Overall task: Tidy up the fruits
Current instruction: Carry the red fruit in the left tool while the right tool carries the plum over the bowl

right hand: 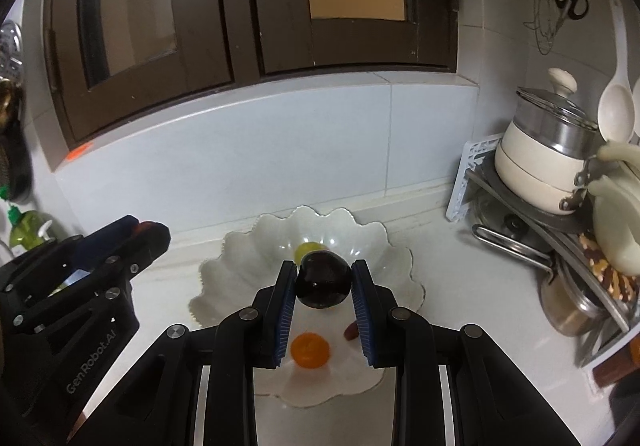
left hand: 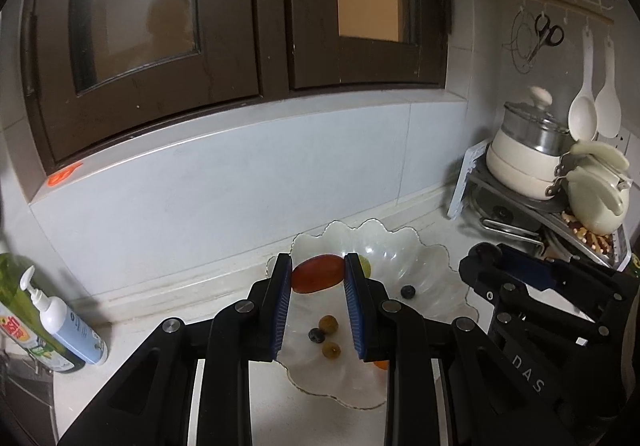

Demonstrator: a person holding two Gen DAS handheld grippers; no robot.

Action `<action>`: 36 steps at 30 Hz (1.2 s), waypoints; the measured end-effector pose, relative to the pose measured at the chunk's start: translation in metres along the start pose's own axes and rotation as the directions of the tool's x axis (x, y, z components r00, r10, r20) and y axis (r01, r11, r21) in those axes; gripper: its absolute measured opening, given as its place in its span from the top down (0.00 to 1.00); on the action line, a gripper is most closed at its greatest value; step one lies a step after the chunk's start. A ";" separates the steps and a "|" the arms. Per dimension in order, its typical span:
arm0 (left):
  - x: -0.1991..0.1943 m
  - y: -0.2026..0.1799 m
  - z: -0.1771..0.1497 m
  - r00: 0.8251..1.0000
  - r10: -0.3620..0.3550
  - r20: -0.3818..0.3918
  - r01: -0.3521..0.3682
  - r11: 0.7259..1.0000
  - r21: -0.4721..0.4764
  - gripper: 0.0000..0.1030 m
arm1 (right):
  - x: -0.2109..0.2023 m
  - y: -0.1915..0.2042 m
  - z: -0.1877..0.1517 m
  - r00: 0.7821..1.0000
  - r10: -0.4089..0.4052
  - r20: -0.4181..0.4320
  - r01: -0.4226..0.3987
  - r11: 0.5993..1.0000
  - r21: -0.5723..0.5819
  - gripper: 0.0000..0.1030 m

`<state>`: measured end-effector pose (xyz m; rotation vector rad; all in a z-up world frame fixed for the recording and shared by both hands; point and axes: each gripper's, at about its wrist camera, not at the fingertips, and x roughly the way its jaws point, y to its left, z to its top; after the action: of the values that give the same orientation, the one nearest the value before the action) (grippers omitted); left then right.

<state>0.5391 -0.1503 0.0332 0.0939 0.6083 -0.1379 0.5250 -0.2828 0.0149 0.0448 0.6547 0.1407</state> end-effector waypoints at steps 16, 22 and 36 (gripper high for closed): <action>0.068 -0.005 0.004 0.987 -0.013 -0.161 0.020 0.999 0.040 0.74 | 0.073 -0.015 0.008 0.984 -0.015 -0.177 0.018 1.000 0.017 0.72; 0.087 -0.007 0.003 0.981 -0.011 -0.193 0.021 0.999 0.046 0.74 | 0.095 -0.020 0.008 0.970 -0.009 -0.242 0.018 0.999 0.034 0.72; 0.154 -0.011 -0.010 0.926 -0.062 -0.373 0.082 0.996 0.037 0.74 | 0.141 -0.030 0.001 0.931 -0.032 -0.364 0.049 0.998 0.037 0.72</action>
<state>0.6565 -0.1751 -0.0642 0.1499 0.9893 -0.2100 0.6400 -0.2918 -0.0722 0.0499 1.0290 0.0941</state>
